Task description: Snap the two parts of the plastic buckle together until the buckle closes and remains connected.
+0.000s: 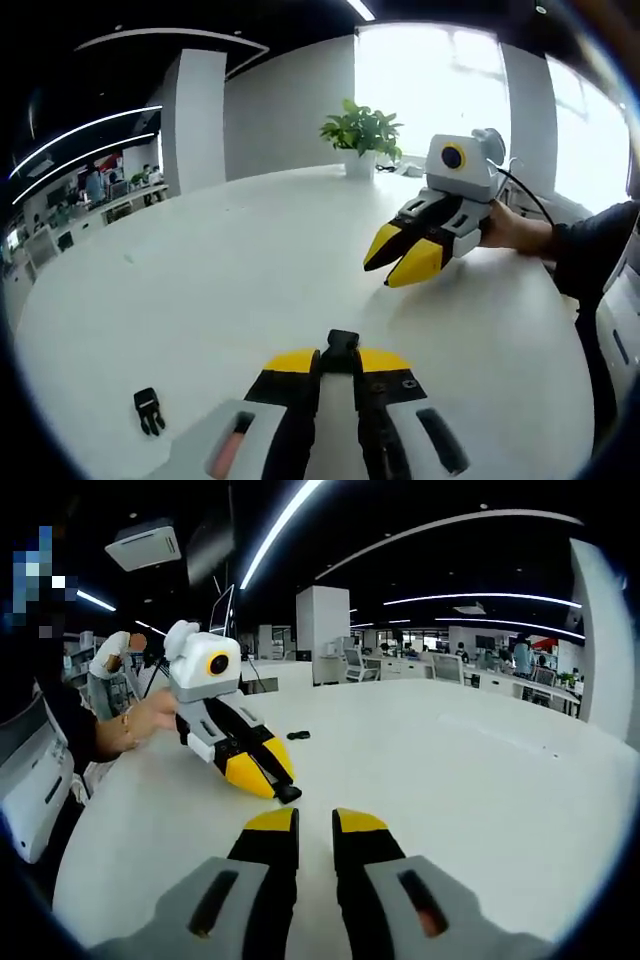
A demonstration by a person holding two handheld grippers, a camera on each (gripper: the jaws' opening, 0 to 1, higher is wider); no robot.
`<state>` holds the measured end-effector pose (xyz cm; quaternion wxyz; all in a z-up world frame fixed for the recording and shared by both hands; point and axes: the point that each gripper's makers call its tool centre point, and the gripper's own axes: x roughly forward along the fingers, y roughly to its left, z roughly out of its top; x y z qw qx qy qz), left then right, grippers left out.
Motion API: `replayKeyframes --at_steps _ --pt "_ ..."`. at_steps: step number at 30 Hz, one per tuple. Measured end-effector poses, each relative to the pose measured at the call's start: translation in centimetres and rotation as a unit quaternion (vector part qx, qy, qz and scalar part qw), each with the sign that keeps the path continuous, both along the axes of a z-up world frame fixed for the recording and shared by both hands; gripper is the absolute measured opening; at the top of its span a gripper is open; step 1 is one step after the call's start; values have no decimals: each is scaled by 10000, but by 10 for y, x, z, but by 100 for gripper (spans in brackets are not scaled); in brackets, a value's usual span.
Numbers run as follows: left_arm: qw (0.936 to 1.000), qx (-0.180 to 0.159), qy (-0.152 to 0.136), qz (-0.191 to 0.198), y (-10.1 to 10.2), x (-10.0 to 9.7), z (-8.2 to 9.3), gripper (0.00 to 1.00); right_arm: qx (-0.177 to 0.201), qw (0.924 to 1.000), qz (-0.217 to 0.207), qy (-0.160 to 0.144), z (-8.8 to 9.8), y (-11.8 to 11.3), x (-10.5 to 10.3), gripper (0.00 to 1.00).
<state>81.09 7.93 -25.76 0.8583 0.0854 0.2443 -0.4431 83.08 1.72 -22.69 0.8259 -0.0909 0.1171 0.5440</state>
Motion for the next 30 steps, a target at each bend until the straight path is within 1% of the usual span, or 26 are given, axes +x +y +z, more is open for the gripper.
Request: replayKeyframes --at_steps 9,13,15,18,20,26,30 --pt "10000 19 -58 47 4 2 2 12 8 10000 -8 14 0 1 0 14" --pt "9997 -204 -72 78 9 2 12 12 5 10000 -19 52 -1 1 1 14" --pt "9996 -246 -98 101 12 2 15 12 0 10000 -25 70 -2 2 1 14" --pt "9996 -211 -139 138 16 2 16 12 -11 10000 -39 90 -3 2 2 14" --pt "9995 -178 -186 189 22 2 17 12 -10 9999 -48 118 -4 3 3 14" --pt "9985 -289 -308 338 37 3 25 12 -74 9999 -76 96 -5 5 7 14" --pt "9968 -338 -427 580 57 5 32 12 -151 9998 -63 66 -6 7 9 14"
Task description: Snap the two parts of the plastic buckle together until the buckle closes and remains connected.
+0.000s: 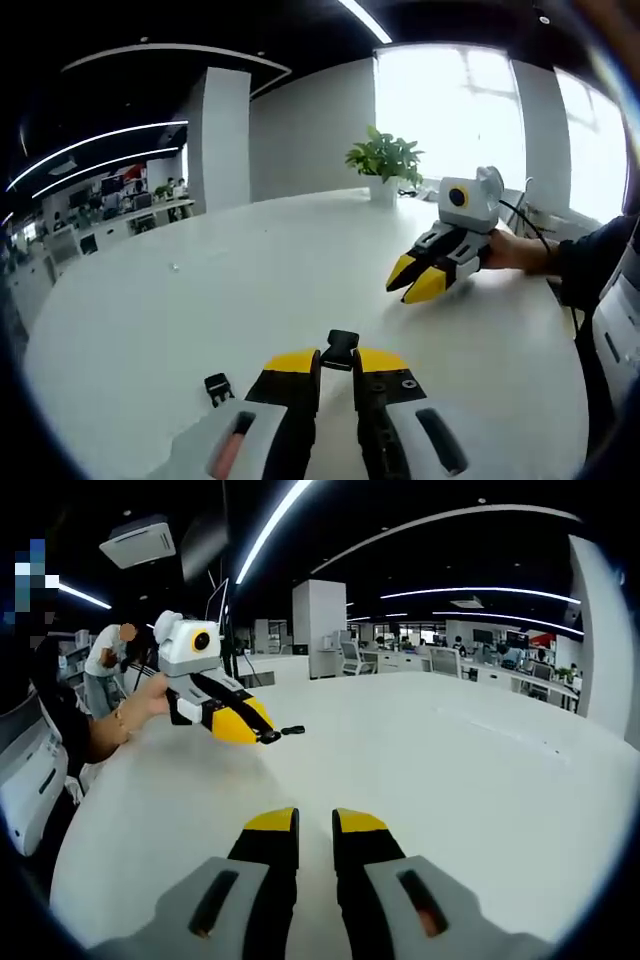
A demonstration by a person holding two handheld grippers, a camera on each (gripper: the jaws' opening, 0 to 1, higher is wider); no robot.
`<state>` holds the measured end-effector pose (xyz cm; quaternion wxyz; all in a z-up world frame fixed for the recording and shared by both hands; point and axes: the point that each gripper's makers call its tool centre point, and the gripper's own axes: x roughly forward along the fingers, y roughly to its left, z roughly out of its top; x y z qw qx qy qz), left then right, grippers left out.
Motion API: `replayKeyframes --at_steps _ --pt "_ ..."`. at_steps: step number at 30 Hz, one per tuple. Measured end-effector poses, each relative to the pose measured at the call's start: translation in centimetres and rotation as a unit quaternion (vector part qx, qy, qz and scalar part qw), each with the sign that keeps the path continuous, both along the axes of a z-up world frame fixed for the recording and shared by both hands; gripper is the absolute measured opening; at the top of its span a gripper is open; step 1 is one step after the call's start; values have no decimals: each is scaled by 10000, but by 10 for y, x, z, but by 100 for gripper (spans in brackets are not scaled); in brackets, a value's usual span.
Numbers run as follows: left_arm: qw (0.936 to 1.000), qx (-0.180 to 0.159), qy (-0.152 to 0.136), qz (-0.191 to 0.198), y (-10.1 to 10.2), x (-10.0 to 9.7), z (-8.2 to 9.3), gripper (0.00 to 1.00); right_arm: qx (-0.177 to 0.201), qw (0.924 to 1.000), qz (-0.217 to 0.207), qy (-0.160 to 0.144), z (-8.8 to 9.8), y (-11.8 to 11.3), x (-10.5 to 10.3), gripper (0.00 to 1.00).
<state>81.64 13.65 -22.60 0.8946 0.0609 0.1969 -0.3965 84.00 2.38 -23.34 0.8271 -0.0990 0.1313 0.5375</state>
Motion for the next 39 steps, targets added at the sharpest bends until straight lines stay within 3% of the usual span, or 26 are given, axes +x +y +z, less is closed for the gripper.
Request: replayKeyframes --at_steps 11,22,30,39 --pt "9977 76 -283 604 51 9 5 12 -183 9997 119 -55 -2 9 3 14" --pt "9942 36 -417 995 89 11 11 12 -339 9987 326 -199 3 29 8 14" --pt "9936 -3 -378 1069 99 8 8 12 -363 9975 501 -330 11 47 15 14" --pt "9953 -93 -236 935 90 3 -1 12 -458 9953 785 -350 12 69 25 14"
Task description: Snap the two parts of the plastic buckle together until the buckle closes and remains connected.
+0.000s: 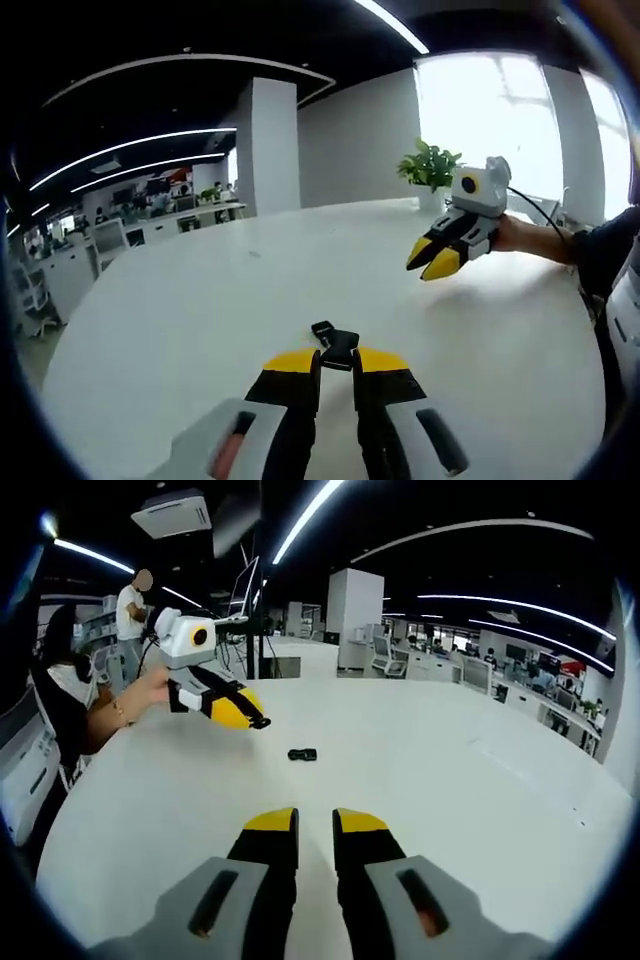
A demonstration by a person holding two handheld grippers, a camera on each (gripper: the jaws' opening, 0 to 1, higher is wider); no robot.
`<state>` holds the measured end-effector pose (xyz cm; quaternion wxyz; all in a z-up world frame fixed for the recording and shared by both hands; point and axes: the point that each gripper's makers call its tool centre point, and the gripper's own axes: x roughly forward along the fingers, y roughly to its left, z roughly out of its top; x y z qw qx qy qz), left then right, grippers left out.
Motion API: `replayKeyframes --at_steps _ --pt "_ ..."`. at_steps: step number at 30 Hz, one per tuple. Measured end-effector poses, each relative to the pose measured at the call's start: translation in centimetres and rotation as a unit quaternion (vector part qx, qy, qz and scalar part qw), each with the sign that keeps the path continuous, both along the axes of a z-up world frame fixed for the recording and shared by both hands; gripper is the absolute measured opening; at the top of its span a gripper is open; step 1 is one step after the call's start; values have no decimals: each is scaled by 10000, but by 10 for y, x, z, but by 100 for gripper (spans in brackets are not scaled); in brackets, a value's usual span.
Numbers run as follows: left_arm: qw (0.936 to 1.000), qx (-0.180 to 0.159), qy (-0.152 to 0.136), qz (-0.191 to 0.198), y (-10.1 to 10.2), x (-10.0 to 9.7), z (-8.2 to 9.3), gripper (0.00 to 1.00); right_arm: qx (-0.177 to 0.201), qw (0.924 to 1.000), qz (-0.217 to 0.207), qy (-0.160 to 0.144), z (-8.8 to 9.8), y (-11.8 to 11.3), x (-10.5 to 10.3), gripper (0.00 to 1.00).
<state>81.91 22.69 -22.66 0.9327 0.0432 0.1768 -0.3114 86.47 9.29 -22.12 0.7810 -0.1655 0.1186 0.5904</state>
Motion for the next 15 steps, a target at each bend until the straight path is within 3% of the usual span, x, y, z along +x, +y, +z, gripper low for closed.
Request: replayKeyframes --at_steps 15 --pt "9999 -47 34 90 3 -5 -2 12 -72 9990 435 -84 -1 41 23 15"
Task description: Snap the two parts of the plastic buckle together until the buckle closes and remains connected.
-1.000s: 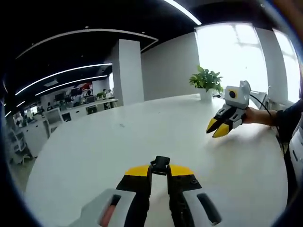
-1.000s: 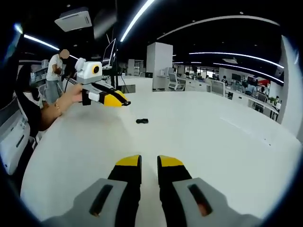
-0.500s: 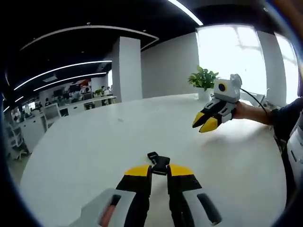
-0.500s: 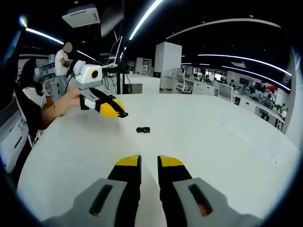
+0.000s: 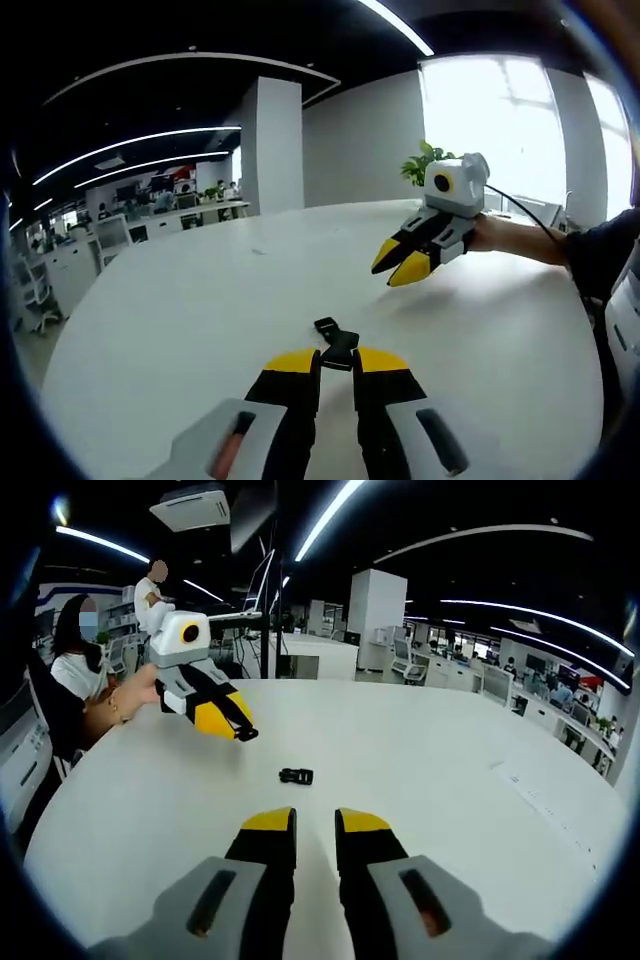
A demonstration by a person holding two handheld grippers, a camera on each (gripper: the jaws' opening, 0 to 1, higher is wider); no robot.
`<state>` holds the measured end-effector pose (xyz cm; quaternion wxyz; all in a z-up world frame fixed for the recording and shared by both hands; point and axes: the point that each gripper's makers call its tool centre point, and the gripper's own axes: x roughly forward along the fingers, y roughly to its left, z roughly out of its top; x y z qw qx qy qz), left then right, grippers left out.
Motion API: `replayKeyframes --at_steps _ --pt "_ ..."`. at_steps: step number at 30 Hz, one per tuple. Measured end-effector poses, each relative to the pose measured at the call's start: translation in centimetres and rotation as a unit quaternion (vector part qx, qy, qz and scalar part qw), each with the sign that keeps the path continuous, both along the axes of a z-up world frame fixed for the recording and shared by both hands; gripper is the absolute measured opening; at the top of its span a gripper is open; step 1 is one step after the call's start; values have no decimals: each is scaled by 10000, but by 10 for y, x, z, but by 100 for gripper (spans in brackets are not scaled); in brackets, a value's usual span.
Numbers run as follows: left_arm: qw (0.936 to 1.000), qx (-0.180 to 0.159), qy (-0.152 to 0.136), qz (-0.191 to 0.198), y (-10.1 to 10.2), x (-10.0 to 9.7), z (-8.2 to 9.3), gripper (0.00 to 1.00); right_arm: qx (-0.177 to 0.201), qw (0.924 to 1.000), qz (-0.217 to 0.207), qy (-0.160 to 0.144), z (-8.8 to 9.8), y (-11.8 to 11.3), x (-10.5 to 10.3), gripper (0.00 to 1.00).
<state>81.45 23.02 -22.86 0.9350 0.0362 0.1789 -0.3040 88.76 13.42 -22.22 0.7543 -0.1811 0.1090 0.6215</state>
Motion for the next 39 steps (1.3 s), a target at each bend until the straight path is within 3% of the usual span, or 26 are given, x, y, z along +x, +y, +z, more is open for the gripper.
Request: replayKeyframes --at_steps 12,21,39 --pt "10000 -27 40 30 -1 -2 -3 12 -125 9998 115 87 -16 34 10 18" --pt "9999 -117 46 35 -1 -2 -2 12 -193 9995 217 104 -23 54 6 19" --pt "9996 -273 40 23 -2 -3 1 12 -293 9993 223 -90 -26 70 -3 23"
